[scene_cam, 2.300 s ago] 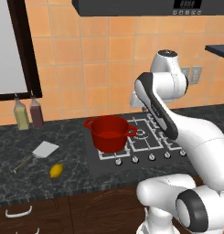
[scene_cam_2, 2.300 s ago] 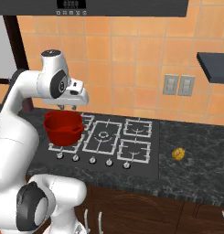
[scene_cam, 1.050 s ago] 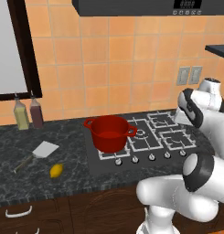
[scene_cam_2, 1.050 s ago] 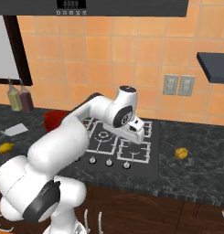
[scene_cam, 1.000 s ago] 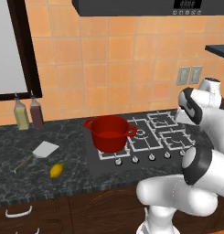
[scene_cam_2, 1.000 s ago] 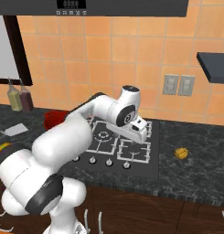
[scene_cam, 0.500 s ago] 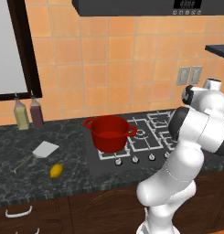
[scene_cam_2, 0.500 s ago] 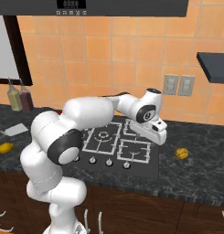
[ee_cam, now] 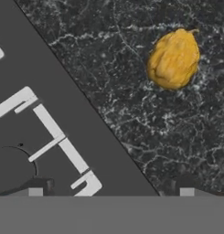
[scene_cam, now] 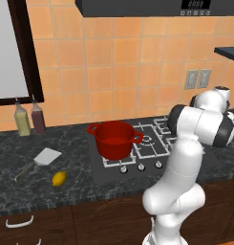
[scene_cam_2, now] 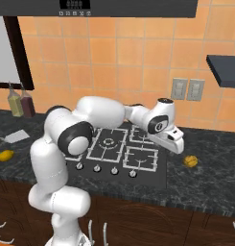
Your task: Put the squash and lemon in the pot. Retrieve the spatula and lightly stir the vegetables in the pot.
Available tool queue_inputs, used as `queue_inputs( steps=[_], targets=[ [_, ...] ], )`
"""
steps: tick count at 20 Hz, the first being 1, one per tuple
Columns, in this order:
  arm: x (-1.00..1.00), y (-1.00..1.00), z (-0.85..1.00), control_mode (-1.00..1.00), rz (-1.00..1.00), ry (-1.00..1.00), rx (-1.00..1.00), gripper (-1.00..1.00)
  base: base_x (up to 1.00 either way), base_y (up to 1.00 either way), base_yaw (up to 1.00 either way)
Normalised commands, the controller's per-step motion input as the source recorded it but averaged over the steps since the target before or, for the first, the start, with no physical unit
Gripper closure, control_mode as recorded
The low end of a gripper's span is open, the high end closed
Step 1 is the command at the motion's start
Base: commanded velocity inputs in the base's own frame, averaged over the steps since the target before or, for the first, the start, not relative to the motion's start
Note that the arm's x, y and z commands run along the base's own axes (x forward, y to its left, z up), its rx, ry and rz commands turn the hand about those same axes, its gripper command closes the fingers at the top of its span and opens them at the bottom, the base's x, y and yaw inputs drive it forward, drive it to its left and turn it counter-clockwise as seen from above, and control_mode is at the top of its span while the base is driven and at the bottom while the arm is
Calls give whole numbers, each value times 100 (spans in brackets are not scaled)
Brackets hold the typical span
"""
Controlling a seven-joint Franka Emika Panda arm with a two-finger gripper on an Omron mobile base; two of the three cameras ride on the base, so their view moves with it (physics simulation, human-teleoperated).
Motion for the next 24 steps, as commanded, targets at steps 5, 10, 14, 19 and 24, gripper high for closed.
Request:
queue_inputs(
  steps=[5, 10, 14, 19, 24],
  targets=[
    [11, -43, -3, -100, -8, -3, 2, -100, 0, 0, 0],
    [15, -51, 0, -100, -9, 2, 0, -100, 0, 0, 0],
    [23, -51, -4, -100, -8, 0, 0, -100, 0, 0, 0],
    [22, -44, -18, -100, -7, 0, 0, -100, 0, 0, 0],
    [14, -20, -31, -100, -4, 0, 0, -100, 0, 0, 0]
  ],
)
